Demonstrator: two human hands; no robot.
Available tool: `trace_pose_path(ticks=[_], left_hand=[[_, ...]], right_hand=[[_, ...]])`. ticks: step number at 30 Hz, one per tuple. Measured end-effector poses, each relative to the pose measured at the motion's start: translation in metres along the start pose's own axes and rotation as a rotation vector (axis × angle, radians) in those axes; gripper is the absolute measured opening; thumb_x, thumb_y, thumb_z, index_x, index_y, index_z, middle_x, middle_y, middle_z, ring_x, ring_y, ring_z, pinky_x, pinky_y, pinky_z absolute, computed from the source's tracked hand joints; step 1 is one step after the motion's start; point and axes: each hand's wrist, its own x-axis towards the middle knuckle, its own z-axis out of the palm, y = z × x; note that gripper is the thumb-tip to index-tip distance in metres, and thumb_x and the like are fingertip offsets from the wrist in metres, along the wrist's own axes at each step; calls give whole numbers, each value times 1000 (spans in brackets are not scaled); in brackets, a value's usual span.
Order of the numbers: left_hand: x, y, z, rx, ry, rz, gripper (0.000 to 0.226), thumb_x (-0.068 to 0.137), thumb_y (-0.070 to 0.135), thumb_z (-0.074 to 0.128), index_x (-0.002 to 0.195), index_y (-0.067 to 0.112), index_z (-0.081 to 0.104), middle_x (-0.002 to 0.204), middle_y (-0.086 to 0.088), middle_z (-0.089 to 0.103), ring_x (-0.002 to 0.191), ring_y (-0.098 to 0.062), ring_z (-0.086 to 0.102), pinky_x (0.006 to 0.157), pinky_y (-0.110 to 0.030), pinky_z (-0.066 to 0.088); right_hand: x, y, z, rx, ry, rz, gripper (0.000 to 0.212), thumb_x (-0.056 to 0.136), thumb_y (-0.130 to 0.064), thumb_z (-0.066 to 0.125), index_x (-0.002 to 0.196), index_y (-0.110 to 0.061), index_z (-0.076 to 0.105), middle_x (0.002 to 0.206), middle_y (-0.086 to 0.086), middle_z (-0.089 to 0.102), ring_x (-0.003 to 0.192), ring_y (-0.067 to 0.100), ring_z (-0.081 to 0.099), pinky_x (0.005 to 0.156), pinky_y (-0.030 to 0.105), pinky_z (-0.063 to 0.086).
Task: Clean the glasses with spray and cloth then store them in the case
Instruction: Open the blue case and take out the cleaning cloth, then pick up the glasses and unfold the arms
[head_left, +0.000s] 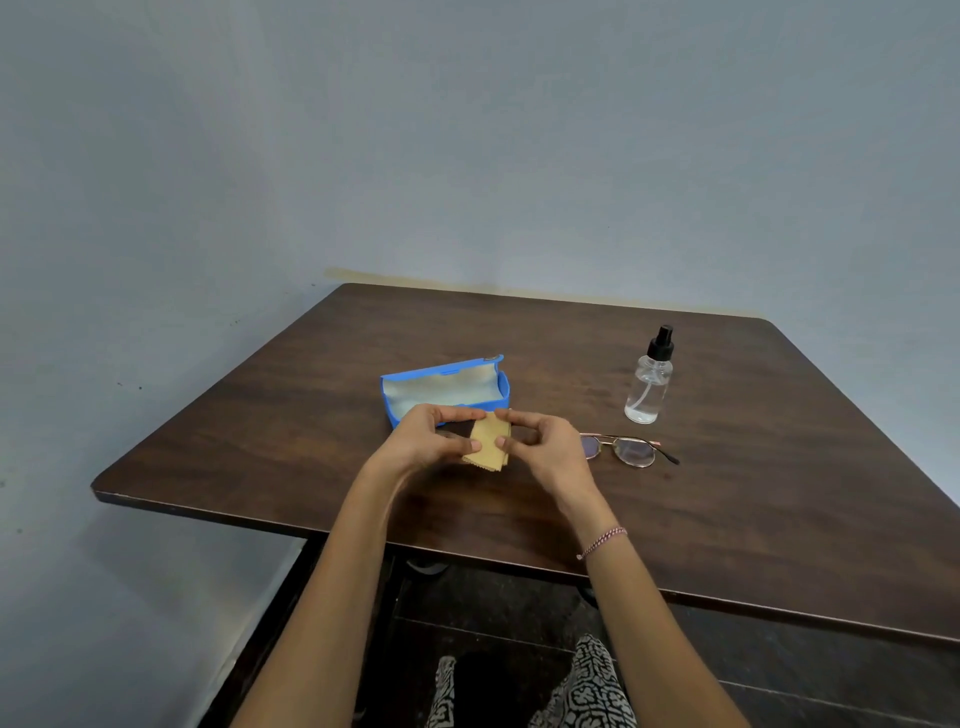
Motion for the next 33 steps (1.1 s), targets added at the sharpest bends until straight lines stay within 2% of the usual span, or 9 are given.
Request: trace_pose_path(ticks=[3,7,11,14,17,22,25,29,33], left_hand=[[3,-5,-1,224,51,-11,45,75,-2,73,118,8,64,76,-6,70,59,-6,65,67,-17,54],[6,-5,5,449,92,-23,47,74,6,77,119,11,64,79,0,67,62,-2,60,64,-11,47],[6,-1,9,570,119,-35,49,76,13,77,122,15,62,72,7,60,63,-2,54,59,-12,39],[7,-3,8,601,158,-26,54,72,17,80,123,16,61,78,6,62,68,-4,55,69,-16,41],[9,-5,11,575,256,49,46,74,22,79,117,12,65,97,3,67,74,-6,57,74,-18,43],[18,2,36,473,454,254,24,82,23,71,105,15,71,95,4,70,68,-1,56,70,-14,39],[25,12,63,491,422,360,21,85,18,67,105,15,71,93,4,69,78,-5,59,75,-17,46],[39,16,99,563,365,428,20,87,14,62,105,15,71,96,-1,68,81,-12,60,79,-27,49],[47,19,123,674,313,449,18,90,20,60,104,21,71,95,4,64,87,-11,58,77,-28,49]], right_hand=[[4,0,4,-205,-46,-21,41,84,-11,67,124,-13,59,111,1,65,82,4,56,80,18,47],[10,-2,13,-482,-127,-69,40,90,-4,57,130,-6,54,127,4,53,104,17,56,92,20,38],[13,2,18,-590,-148,-90,39,92,-5,53,131,-3,52,130,8,46,116,22,49,97,21,35],[14,2,17,-643,-150,-100,41,92,-9,55,132,-5,50,130,8,43,119,22,45,101,26,36],[11,-1,9,-614,-94,-178,40,89,-9,60,129,-6,54,122,9,47,113,23,48,98,26,38],[7,-4,-22,-462,139,-291,27,88,-9,62,114,-5,66,99,10,58,78,15,57,76,11,37],[8,2,-51,-405,251,-323,21,88,-7,62,107,-4,69,96,10,61,67,3,50,72,5,37],[10,15,-89,-438,335,-349,17,86,-4,63,102,-4,71,92,9,64,70,7,52,69,-3,34],[13,33,-121,-487,348,-353,16,85,-5,65,100,-6,72,94,8,65,72,10,54,70,1,37]])
